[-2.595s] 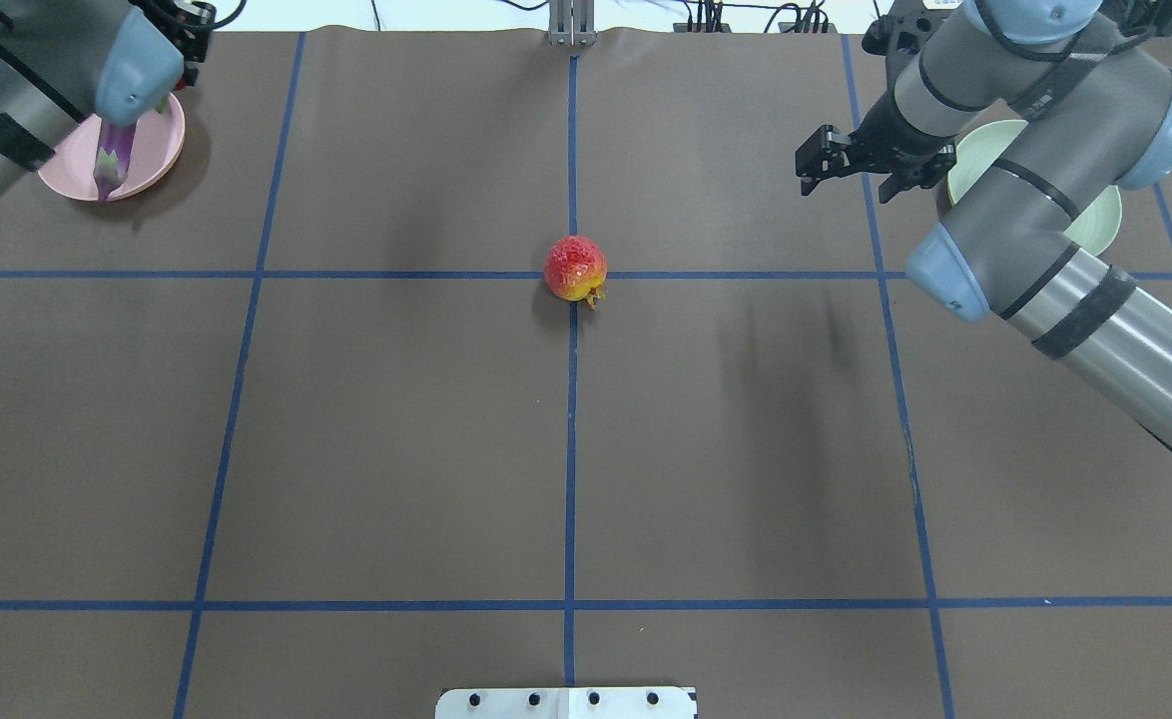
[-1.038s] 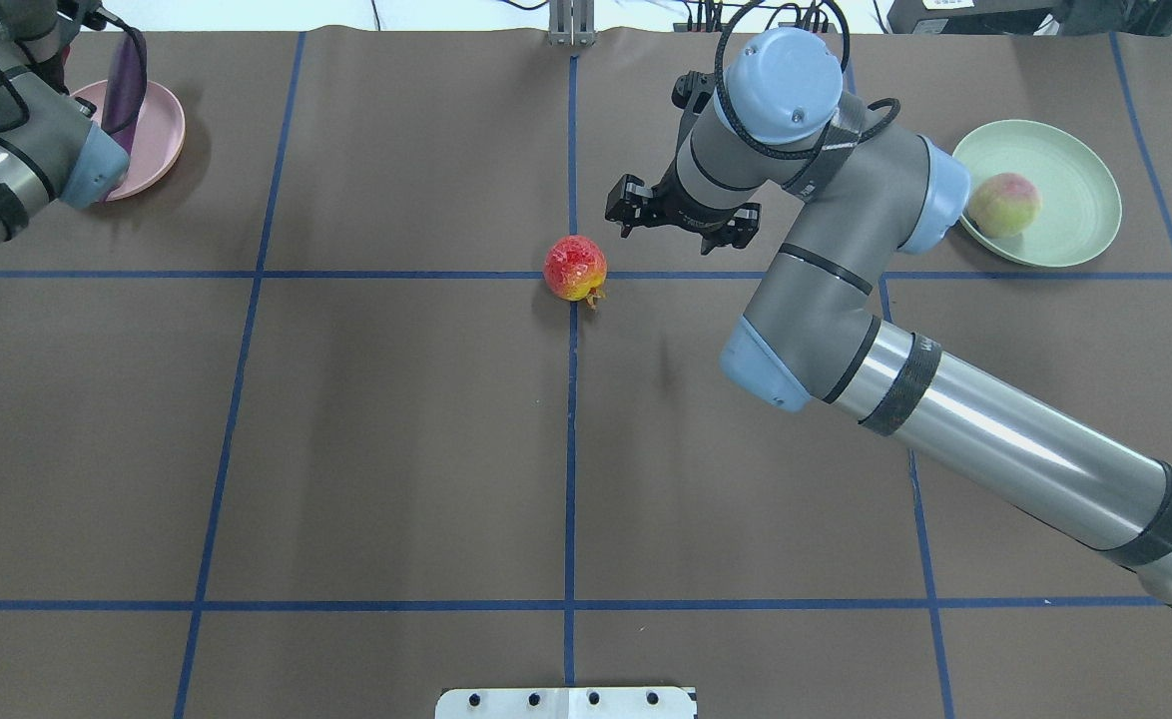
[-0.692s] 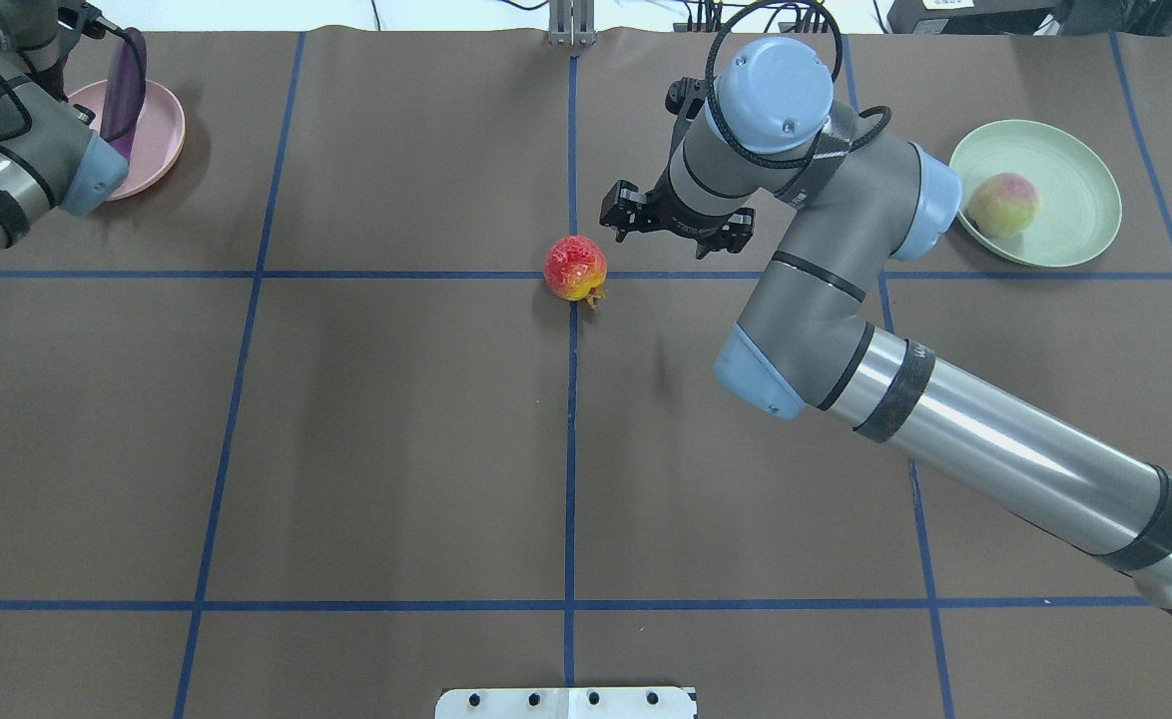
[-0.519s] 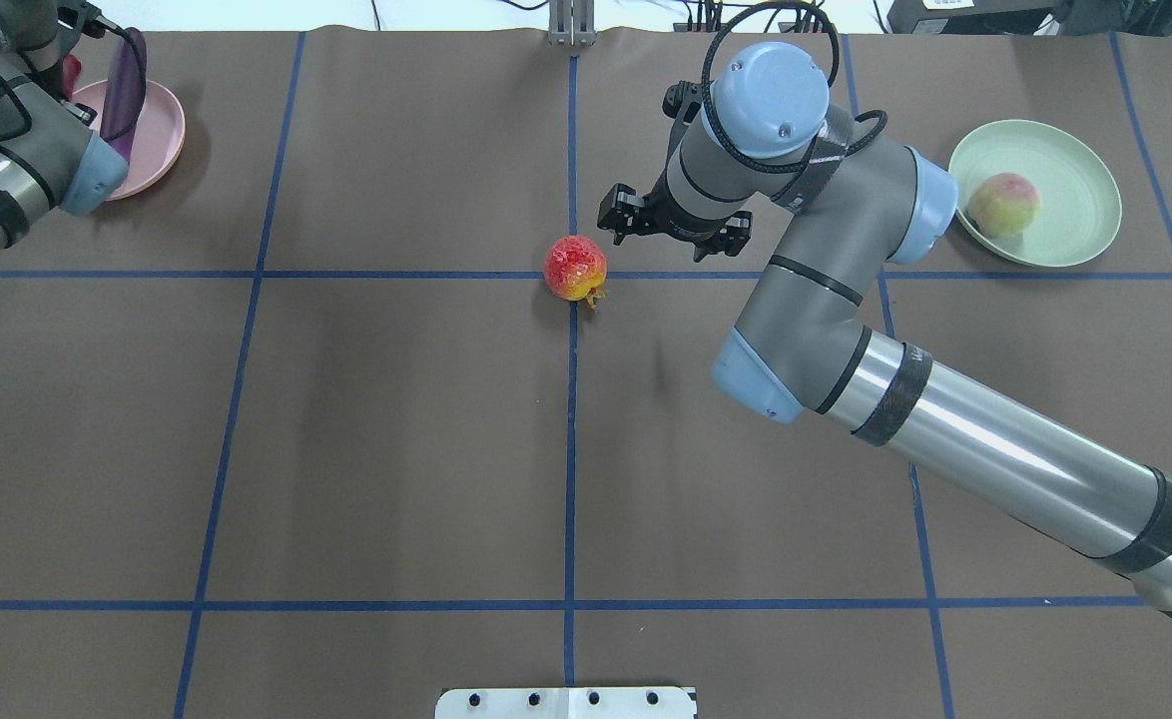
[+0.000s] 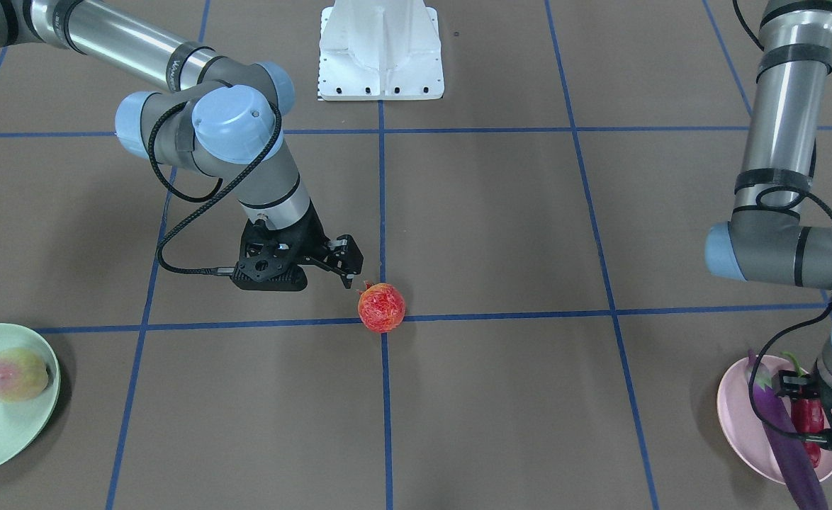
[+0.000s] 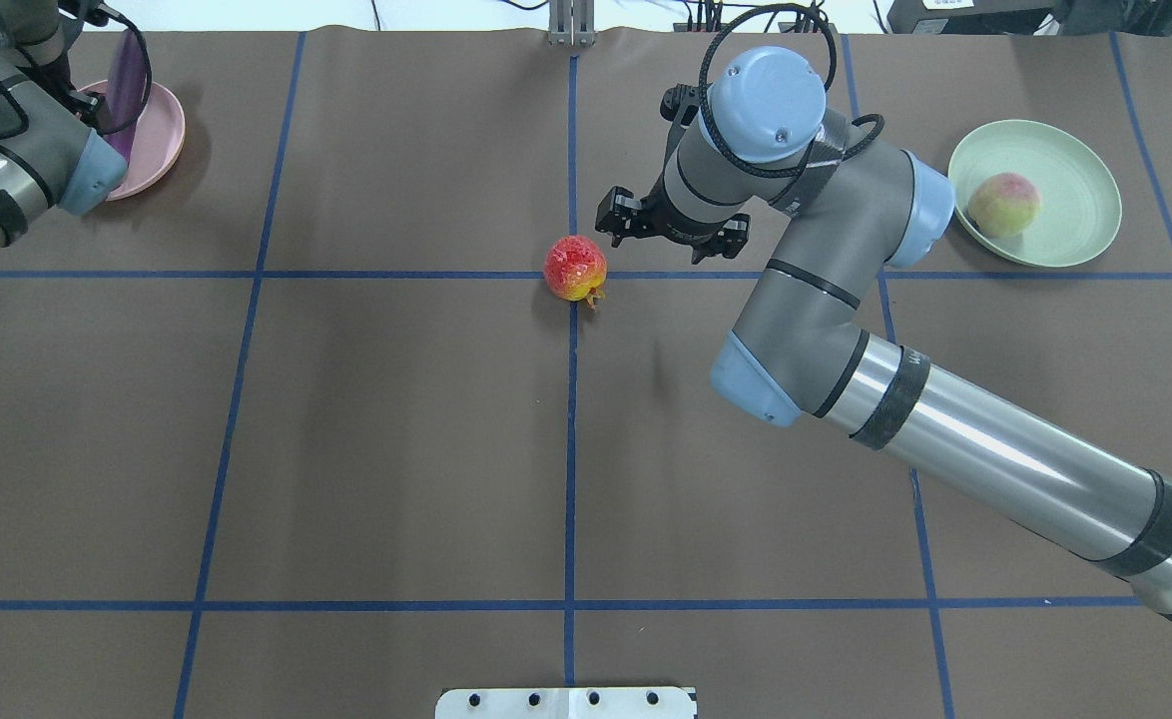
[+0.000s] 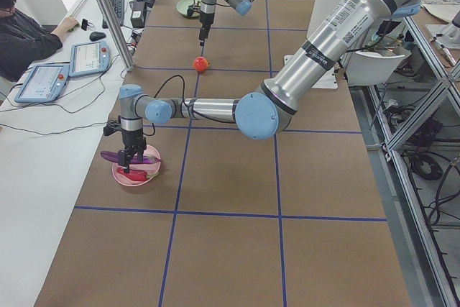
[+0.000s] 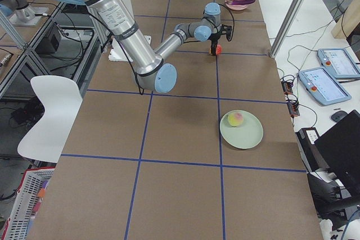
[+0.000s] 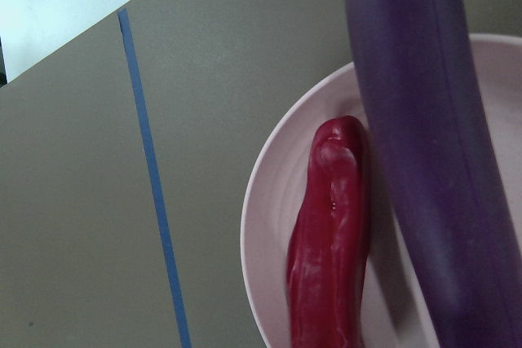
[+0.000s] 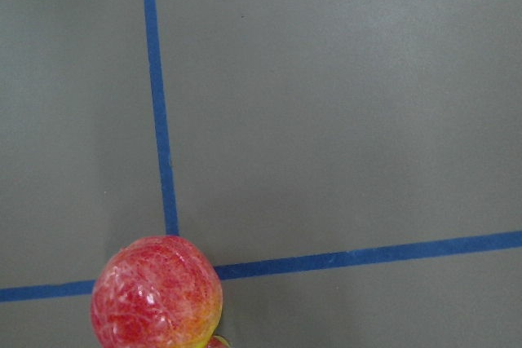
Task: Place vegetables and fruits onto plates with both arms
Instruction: 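Lower the right gripper and grasp the red pomegranate while the left arm withdraws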
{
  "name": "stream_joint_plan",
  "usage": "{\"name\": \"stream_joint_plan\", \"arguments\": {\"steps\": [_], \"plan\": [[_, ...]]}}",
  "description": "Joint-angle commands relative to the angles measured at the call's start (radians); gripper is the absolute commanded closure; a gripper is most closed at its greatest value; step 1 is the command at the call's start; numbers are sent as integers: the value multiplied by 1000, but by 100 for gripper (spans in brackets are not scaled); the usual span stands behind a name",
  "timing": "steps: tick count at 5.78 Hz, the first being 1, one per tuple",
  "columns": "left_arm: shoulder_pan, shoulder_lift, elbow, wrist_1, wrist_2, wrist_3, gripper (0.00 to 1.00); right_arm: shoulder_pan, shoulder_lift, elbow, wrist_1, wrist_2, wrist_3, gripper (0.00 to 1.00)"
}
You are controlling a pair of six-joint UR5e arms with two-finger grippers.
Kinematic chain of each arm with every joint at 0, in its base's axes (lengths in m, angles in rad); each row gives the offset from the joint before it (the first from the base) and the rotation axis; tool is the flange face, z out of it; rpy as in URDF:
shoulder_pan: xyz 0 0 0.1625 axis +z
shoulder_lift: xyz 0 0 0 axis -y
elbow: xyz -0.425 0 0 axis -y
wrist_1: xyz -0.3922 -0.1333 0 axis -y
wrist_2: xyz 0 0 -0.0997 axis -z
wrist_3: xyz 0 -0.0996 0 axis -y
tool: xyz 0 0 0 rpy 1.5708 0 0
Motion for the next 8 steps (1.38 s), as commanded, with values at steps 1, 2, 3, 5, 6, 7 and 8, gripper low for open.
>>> {"name": "stream_joint_plan", "arguments": {"steps": [1,2,3,5,6,7,8], "plan": [[-42,-3,-19,4,-67,8,0,-32,54,-54,3,-42,-2,1],[-69,-3,-27,4,-107,11,0,-38,114,-126,29,-64,-2,1],[-74,-3,-31,4,-116,11,0,-43,119,-162,102,-66,-2,1],[-77,-3,-31,4,-116,11,0,-61,121,-208,170,-116,-16,1],[-77,-5,-31,4,-116,11,0,-77,133,-243,210,-138,-16,1],[-77,-6,-31,4,-116,11,0,-89,144,-271,219,-162,-16,1],[-77,-6,-31,4,-116,11,0,-92,145,-273,219,-162,-18,1]]}}
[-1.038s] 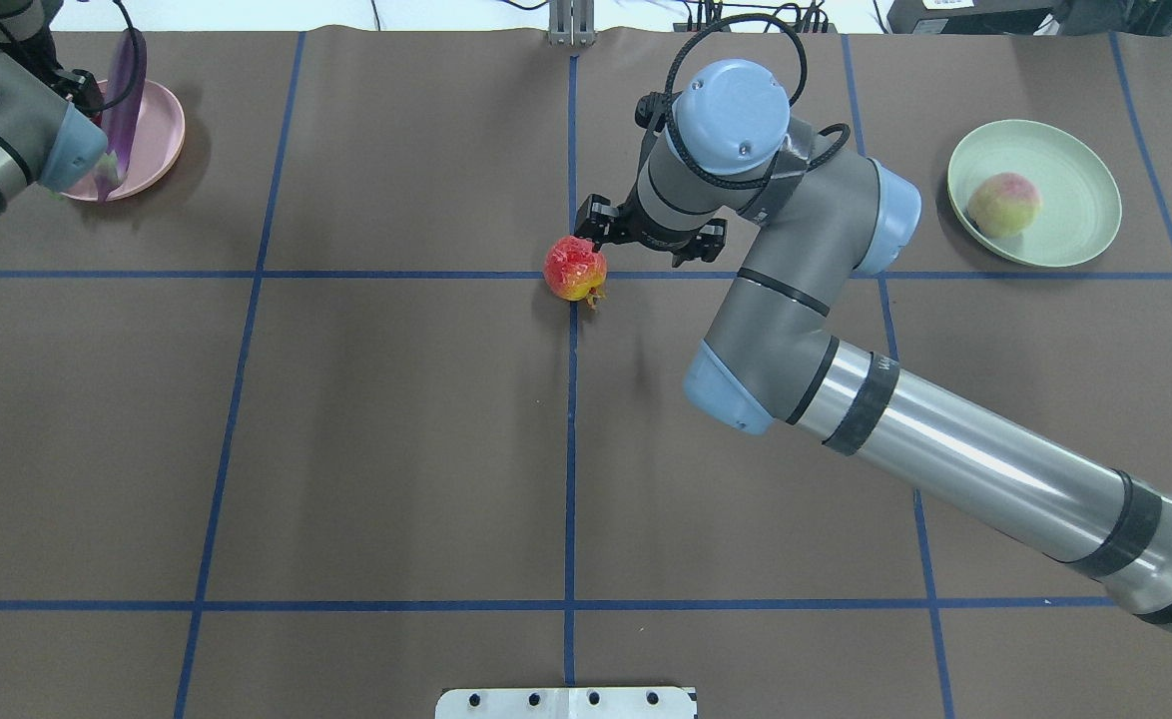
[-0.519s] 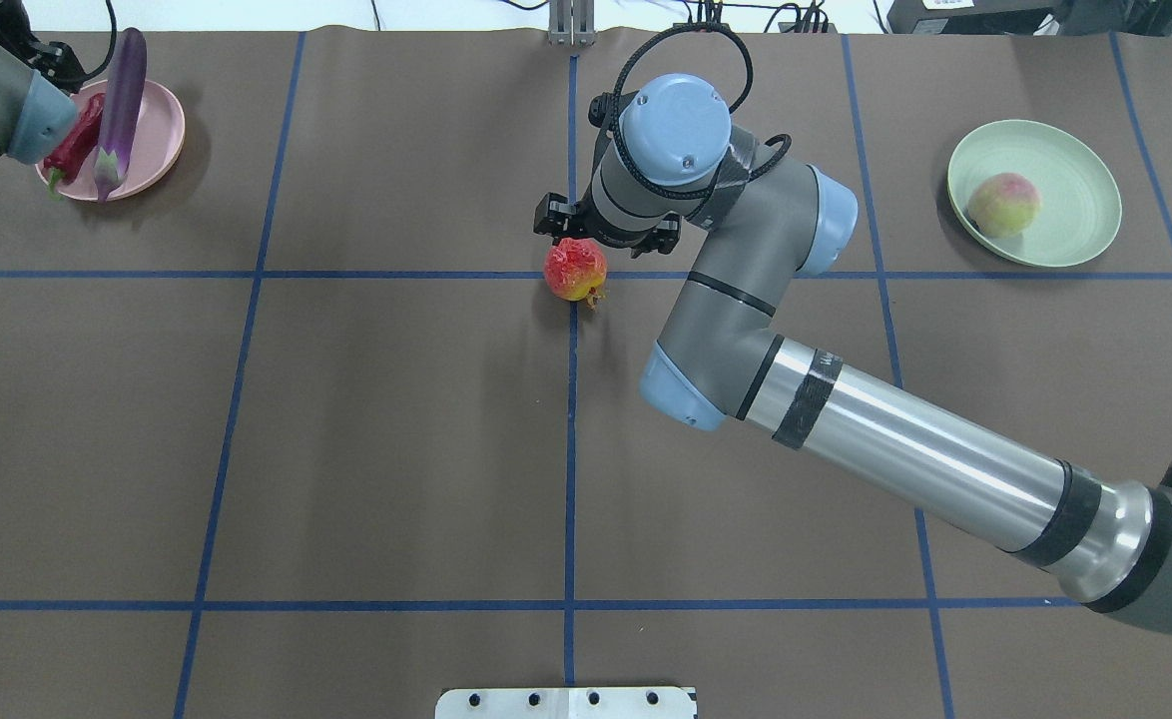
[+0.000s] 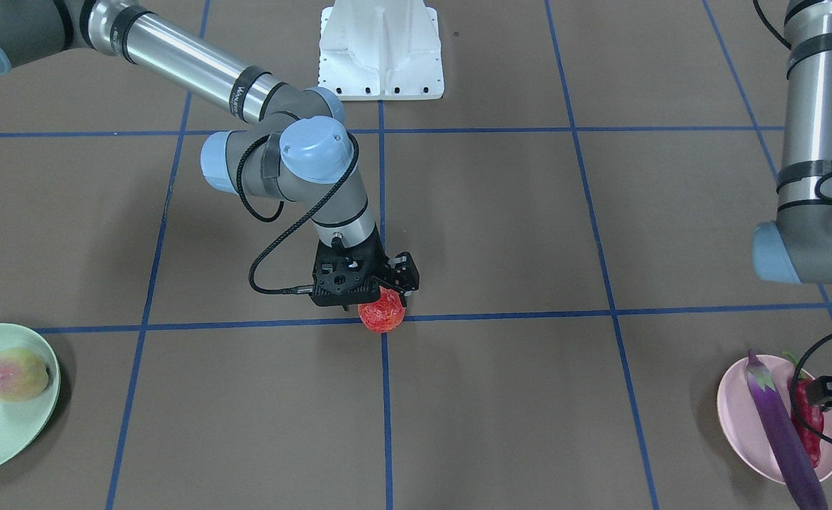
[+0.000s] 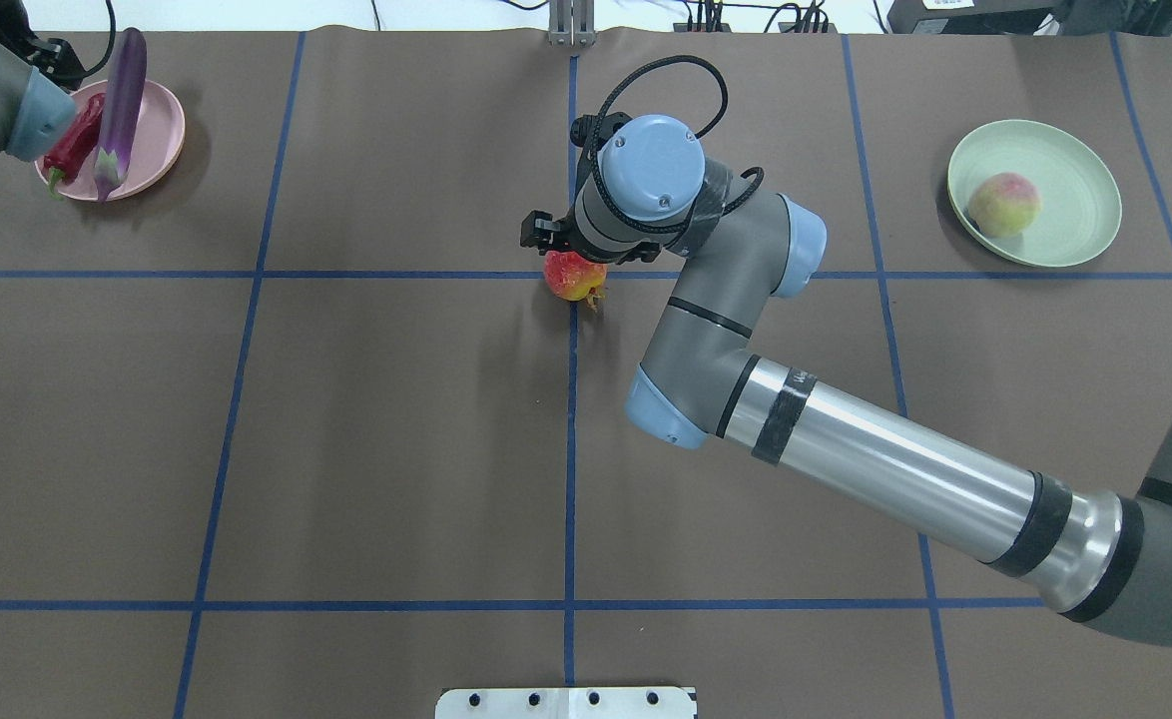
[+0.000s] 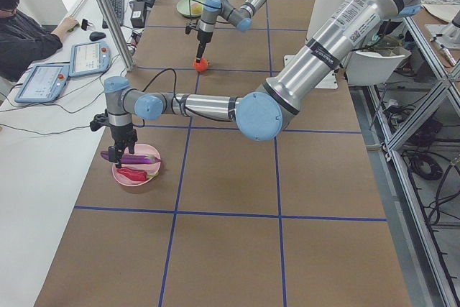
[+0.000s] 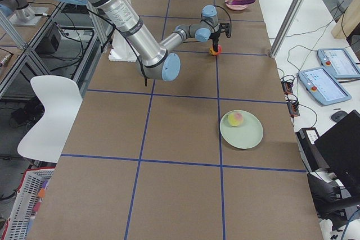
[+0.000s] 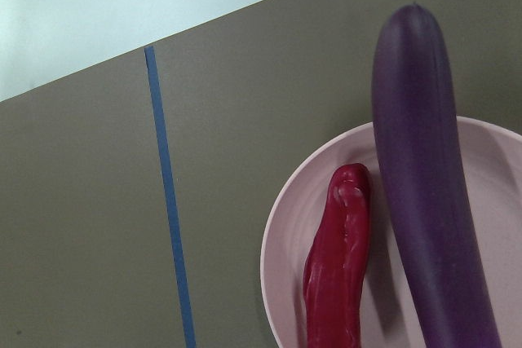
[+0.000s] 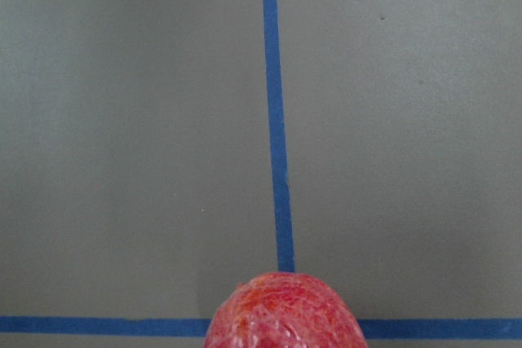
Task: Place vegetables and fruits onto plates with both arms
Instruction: 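Lower the right gripper and grasp the red pomegranate while the left arm withdraws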
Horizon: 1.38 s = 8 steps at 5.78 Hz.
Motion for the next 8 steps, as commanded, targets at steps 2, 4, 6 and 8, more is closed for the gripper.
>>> {"name": "stream_joint_plan", "arguments": {"steps": [2,4,6,8], "plan": [[0,1,0,0,0,0,0,-18,4,-18,5,-11,0,1],[-6,1,-18,5,-3,0,0,-20,4,-23,5,-14,7,65],[-32,9,-154,110,-117,2,0,-4,4,-8,5,-10,5,100],[-71,170,-539,329,-147,105,0,28,4,18,3,-2,2,100]]}}
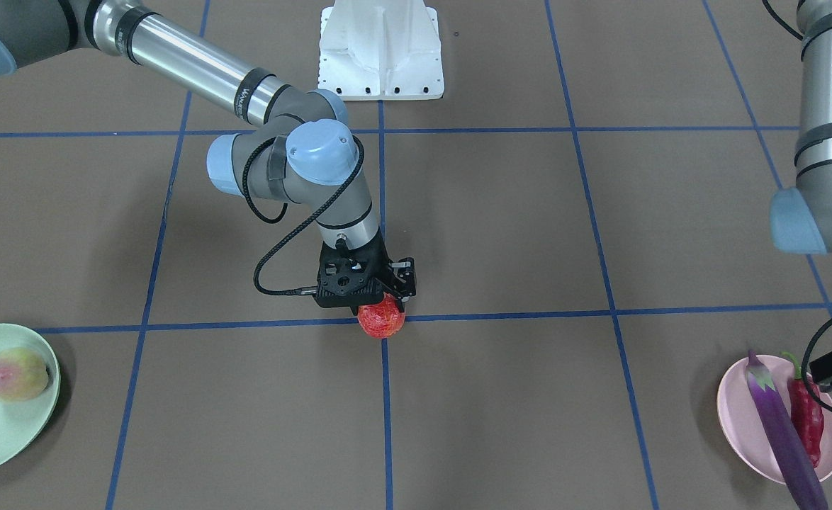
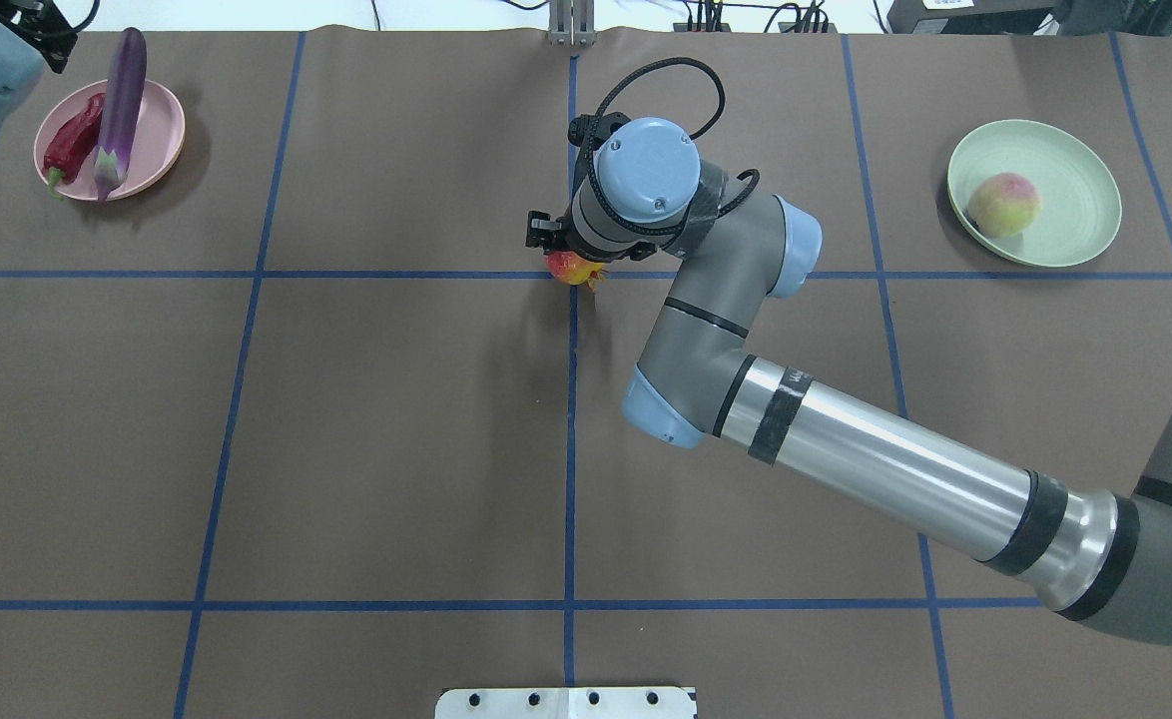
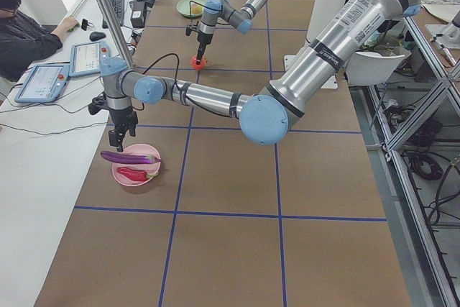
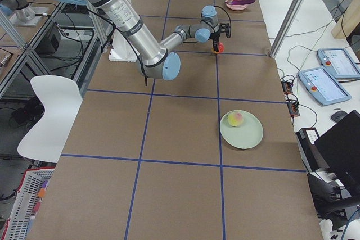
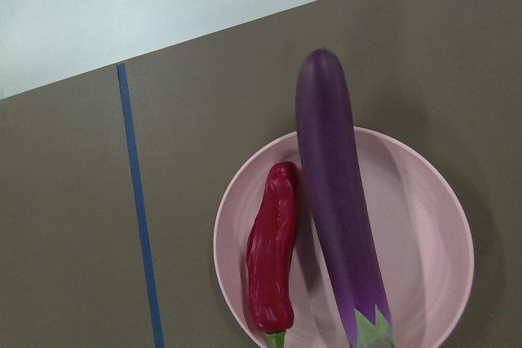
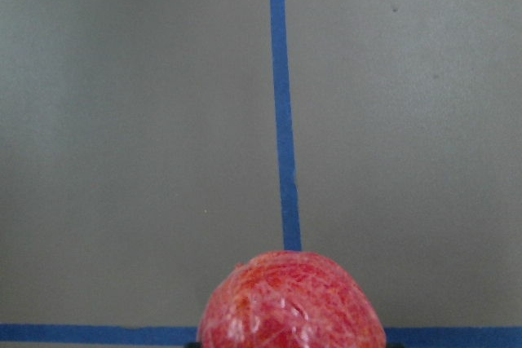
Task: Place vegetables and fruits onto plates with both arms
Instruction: 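Lift the pomegranate and carry it to the green plate with the right gripper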
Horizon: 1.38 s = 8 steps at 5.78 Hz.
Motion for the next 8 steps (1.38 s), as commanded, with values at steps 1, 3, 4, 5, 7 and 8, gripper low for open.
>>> {"name": "stream_joint_plan", "arguments": {"steps": [1,3,4,5,7,8], "plan": [[-38,205,-397,149,-69,49,0,34,-1,21,-3,18,-2,100],[-46,369,-590,153,-144,-35,0,90,-12,44,-13,95,-11,100],[-53,435,-638,137,-151,-46,0,127,-33,65,-16,143,-30,100],[-93,443,-618,139,-149,-42,0,176,-72,73,-16,184,-98,100],[-132,460,-594,140,-171,-40,0,351,-177,75,-15,322,-396,100],[-180,466,-583,151,-171,31,0,417,-216,67,-13,368,-492,100]]}}
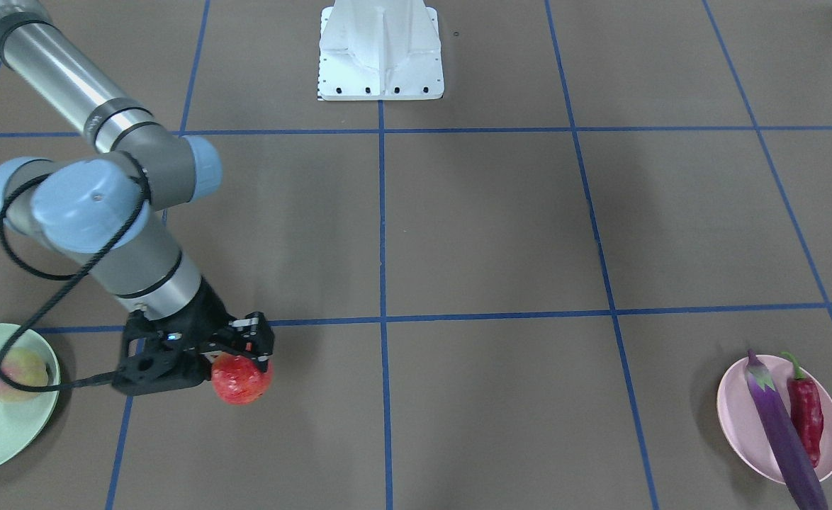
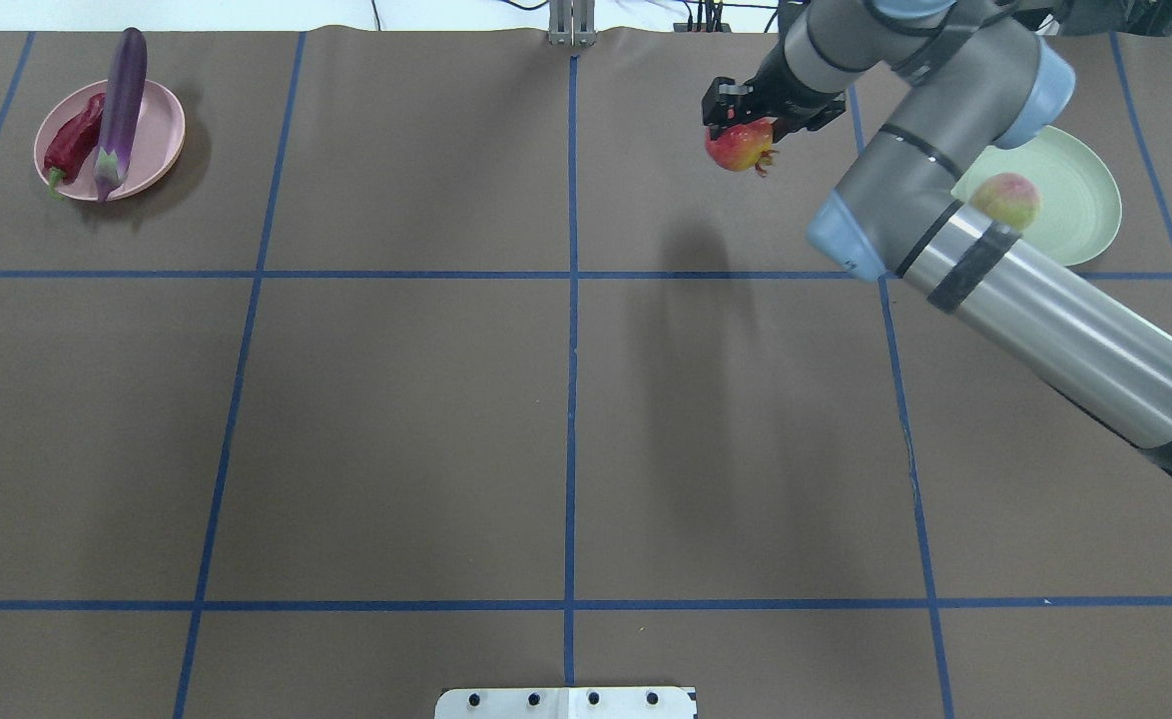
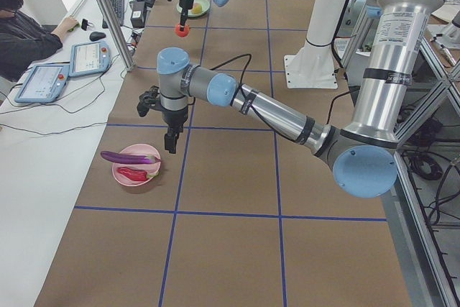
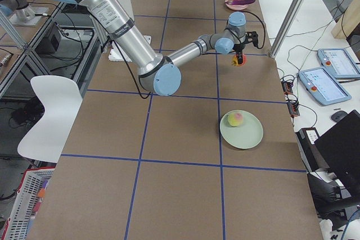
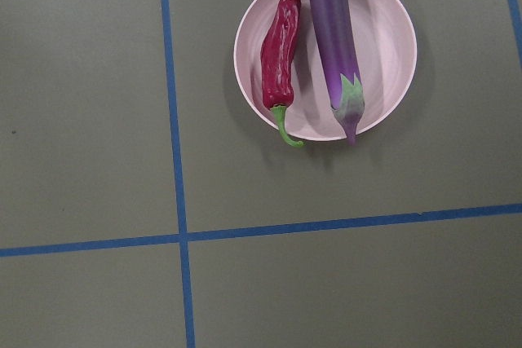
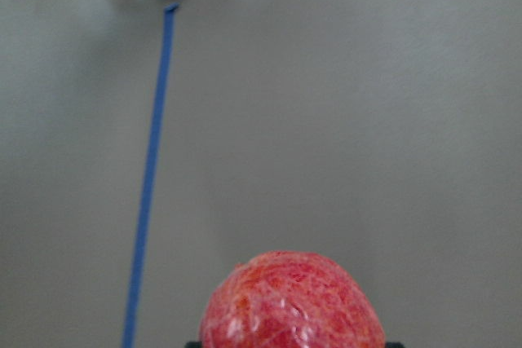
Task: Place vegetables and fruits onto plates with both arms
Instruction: 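Lift the pomegranate and carry it to the green plate with the right gripper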
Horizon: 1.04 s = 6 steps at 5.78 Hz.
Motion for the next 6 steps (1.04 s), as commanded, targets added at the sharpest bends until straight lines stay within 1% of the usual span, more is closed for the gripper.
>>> {"name": "stream_joint_plan", "arguments": {"steps": [1,2,3,5,6], "plan": [[-73,8,31,15,-3,189,0,130,-79,-8,1,102,-208,100],[-73,10,33,24,-3,203,0,198,-118,-17,3,151,-315,100],[-73,16,34,23,-3,204,0,264,-129,-49,4,189,-401,100],[-73,17,40,21,-3,206,0,332,-136,-161,6,203,-567,100],[-73,17,41,20,-4,206,0,340,-138,-190,8,203,-577,100]]}}
